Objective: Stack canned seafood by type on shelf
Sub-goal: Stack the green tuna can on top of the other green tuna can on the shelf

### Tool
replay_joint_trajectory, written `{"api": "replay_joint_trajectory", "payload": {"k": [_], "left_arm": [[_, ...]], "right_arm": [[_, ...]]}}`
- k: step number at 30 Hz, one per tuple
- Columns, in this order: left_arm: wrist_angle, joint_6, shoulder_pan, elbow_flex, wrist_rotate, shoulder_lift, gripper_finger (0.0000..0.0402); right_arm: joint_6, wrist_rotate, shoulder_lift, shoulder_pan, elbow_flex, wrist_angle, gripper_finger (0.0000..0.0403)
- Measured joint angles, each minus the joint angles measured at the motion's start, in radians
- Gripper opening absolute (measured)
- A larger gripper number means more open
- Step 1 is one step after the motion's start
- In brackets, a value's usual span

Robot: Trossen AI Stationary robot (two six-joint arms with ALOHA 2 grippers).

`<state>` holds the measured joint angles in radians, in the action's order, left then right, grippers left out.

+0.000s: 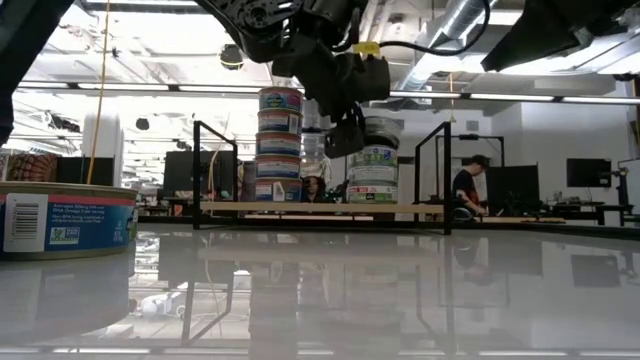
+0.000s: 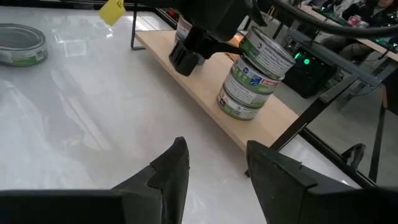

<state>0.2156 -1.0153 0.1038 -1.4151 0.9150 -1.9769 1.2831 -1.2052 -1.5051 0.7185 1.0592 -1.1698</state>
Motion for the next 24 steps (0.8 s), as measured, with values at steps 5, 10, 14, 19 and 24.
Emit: {"api": "replay_joint_trajectory", "payload": {"k": [5, 10, 14, 19, 24], "left_arm": [[-0.046, 0.022, 0.000, 0.000, 0.001, 0.021, 0.0221], [-0.132, 0.098, 0.003, 0.001, -0.052, 0.066, 0.0229], [-0.229, 0.201, 0.021, 0.000, -0.129, 0.091, 0.0230], [-0.256, 0.280, 0.043, 0.001, -0.138, 0.082, 0.0230], [-0.248, 0.282, 0.045, 0.000, -0.142, 0.082, 0.0230]], "right_arm": [[0.000, 0.001, 0.000, 0.000, 0.000, 0.005, 0.0195], [0.000, 0.001, 0.000, 0.000, 0.000, 0.006, 0.0195], [0.000, 0.001, 0.000, -0.001, 0.000, 0.006, 0.0195], [0.000, 0.000, 0.000, -0.001, 0.000, 0.007, 0.0195], [-0.001, 0.000, 0.000, -0.001, 0.000, 0.008, 0.0195]]}}
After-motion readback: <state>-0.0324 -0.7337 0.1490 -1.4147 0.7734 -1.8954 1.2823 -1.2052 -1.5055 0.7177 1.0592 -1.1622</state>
